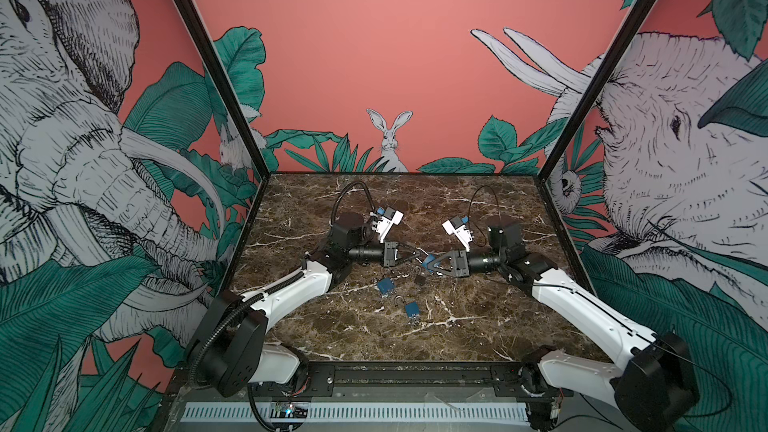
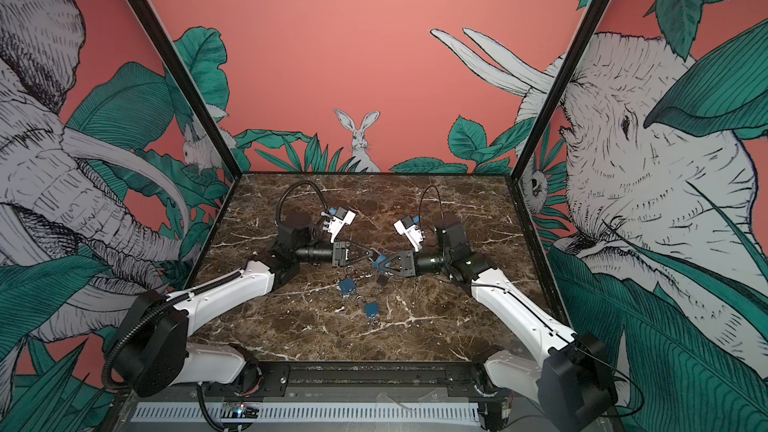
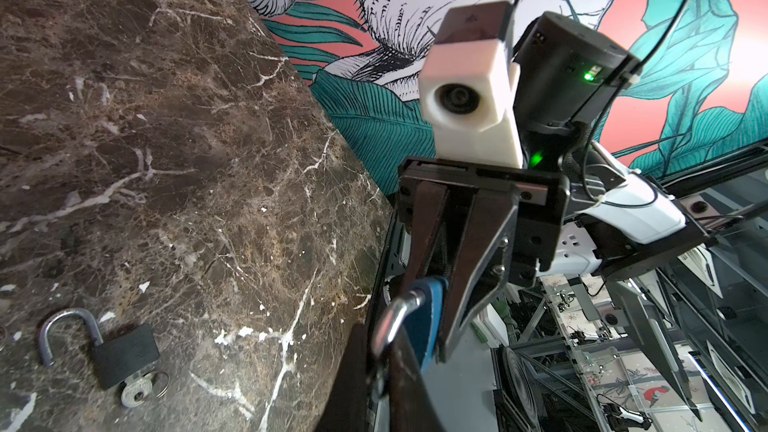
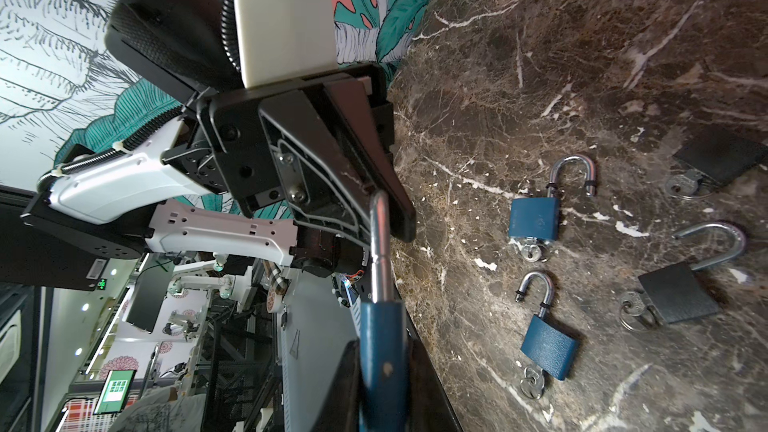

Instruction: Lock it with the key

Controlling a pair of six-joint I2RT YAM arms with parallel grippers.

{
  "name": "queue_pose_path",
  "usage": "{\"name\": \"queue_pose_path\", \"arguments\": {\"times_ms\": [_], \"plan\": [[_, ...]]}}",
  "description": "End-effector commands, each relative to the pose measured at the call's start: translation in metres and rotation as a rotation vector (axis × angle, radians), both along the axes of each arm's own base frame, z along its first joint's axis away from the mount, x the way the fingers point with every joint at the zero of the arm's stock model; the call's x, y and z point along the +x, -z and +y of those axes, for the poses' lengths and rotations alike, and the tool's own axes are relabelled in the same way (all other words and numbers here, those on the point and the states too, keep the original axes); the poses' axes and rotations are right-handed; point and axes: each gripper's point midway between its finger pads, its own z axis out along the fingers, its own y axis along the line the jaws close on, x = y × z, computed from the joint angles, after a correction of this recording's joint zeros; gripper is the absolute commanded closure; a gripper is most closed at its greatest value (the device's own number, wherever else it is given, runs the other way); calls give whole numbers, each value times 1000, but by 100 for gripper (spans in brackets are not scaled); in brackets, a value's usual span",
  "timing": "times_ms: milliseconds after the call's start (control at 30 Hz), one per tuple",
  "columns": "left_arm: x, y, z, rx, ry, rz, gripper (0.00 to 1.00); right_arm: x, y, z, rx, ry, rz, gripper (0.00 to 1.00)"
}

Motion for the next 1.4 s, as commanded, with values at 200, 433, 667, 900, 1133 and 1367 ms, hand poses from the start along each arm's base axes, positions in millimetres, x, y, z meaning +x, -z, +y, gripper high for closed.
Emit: {"name": "queue_pose_path", "arguments": {"times_ms": [200,433,667,900,1133,1367], "plan": [[-10,-3,-4,31,37,-18,100,6,-36,2,51,12,-167,100],[-12,5,-7,23,35,8,100,11,-41,3,74,32,-175,100],[-27,16,-19,26,70,36,100,17,-44,7,104,48,-173,100],[-37,20,-24,27,87,47,100,25,-49,7,115,79,-201,100],[-49,28,-27,33,115,74,100,34,-56,10,147,102,-227,100],[-58,32,-28,25,140,84,100,41,-59,14,169,113,-238,100]]}}
